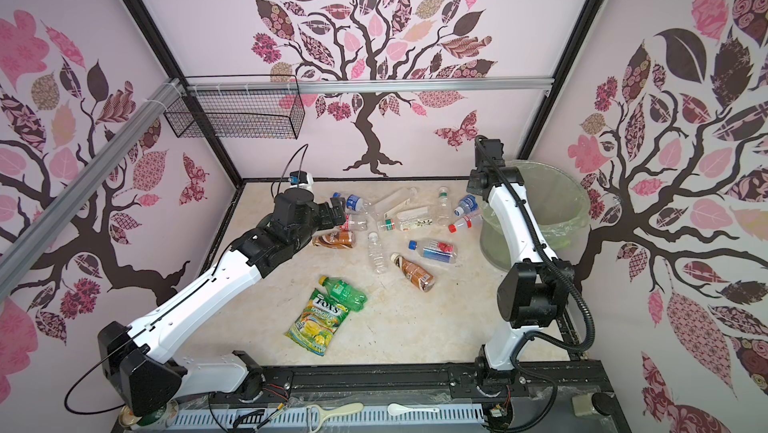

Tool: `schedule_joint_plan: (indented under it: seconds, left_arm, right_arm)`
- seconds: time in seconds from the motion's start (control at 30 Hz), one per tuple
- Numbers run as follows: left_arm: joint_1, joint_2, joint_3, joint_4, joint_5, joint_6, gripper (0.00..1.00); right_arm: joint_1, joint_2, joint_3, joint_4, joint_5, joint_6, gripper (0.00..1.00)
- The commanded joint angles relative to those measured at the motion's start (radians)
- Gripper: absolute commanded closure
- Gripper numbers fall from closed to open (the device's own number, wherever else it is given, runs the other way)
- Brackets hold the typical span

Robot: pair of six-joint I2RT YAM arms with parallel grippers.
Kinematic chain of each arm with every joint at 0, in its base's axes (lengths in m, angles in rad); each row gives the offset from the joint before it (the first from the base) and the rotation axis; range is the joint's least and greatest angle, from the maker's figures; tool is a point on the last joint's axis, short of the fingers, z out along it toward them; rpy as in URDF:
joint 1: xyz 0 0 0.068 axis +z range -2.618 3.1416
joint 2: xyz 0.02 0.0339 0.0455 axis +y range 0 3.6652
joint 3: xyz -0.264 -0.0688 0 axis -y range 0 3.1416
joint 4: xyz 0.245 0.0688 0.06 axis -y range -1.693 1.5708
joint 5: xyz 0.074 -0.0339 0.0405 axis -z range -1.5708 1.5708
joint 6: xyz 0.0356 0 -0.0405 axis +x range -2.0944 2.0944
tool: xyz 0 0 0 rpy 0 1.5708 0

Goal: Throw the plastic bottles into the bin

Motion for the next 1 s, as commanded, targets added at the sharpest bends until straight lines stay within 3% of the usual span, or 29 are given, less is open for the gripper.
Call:
schedule_joint_plan:
  seconds: [0.0,0.27,0.97]
  left_arm:
    - [-0.004,-0.024,-0.025,0.002,-0.013,0.014,0.02]
    - [-0.004,-0.032,-0.025,0.001,-0.017,0.021,0.02]
    - [-0.004,-0.027,-0.038,0.007,-0.046,0.043,0.02]
  right_arm:
    - [0.0,-0.034,-0.006,-0.033,-0.032,0.018,0.83]
    - [0.001,-0.037,0.007,-0.025,-0.113,0.05,0.91]
    - [0.05,0.052,0.129,-0.072,-0.196,0.089,0.88]
